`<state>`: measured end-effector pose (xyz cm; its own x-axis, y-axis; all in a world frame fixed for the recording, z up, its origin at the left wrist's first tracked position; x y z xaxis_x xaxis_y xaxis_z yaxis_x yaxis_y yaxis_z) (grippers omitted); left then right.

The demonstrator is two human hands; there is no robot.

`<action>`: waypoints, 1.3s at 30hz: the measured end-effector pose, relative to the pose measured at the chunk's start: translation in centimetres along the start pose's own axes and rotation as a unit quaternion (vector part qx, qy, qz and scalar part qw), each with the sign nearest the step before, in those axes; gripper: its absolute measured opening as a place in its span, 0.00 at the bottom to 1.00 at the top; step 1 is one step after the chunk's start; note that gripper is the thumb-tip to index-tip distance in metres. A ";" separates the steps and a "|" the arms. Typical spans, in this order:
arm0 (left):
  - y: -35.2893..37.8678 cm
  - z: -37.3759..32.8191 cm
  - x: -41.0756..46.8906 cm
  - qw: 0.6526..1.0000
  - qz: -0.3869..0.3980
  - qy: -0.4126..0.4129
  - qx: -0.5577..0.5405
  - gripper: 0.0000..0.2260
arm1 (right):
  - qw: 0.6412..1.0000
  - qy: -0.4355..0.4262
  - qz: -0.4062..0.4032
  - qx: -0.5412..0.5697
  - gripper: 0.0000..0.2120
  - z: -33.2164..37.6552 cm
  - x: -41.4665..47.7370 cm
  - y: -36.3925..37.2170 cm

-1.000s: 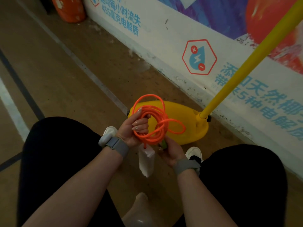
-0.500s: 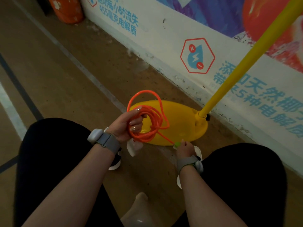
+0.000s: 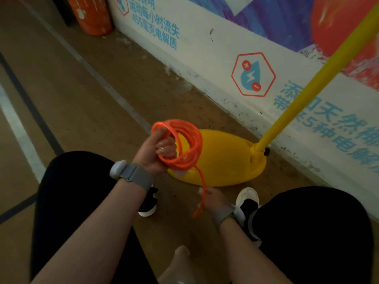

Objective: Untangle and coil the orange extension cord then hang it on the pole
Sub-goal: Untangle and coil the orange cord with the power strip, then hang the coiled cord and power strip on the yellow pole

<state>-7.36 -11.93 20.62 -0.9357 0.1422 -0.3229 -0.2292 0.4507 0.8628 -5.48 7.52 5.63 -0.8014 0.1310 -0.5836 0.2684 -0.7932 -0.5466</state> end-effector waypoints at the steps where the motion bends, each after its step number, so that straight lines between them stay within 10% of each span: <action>1: -0.3 1.2 -0.1 0.999 -0.022 -0.012 0.034 0.18 | 0.996 -0.001 0.048 0.075 0.14 1.3 -0.7 0.4; 5: -0.1 3.6 0.3 0.992 -0.059 -0.075 0.082 0.18 | 0.891 0.053 0.149 0.426 0.19 6.3 -2.2 -0.6; 14: -0.5 4.9 -0.2 0.983 -0.128 -0.109 0.080 0.02 | 0.879 0.053 0.199 0.429 0.30 5.6 -3.8 -0.4; 18: -0.6 4.9 -0.4 0.986 -0.092 -0.133 0.045 0.16 | 0.862 0.059 0.248 0.437 0.32 6.0 -4.6 -0.2; 30: -0.6 3.2 -0.4 0.971 -0.146 -0.088 0.166 0.16 | 0.976 -0.086 0.031 0.197 0.21 6.9 -3.9 -3.3; 39: 0.2 2.2 -0.2 0.950 -0.124 0.018 0.287 0.10 | 0.958 -0.132 -0.113 0.228 0.20 9.0 -3.1 -9.1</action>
<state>-6.66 -9.92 19.98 -0.8830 -0.0558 -0.4661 -0.2688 0.8742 0.4044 -10.22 8.96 17.80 -0.9351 0.2229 -0.2756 -0.1416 -0.9477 -0.2859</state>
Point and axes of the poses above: each hand's wrist, its own x-axis towards the middle knuckle, its own y-axis out of the palm, z = x × y, the point moved 4 cm from there along x, towards the middle knuckle, and after that the axes turned 12 degrees about -z, right-handed, at the moved point
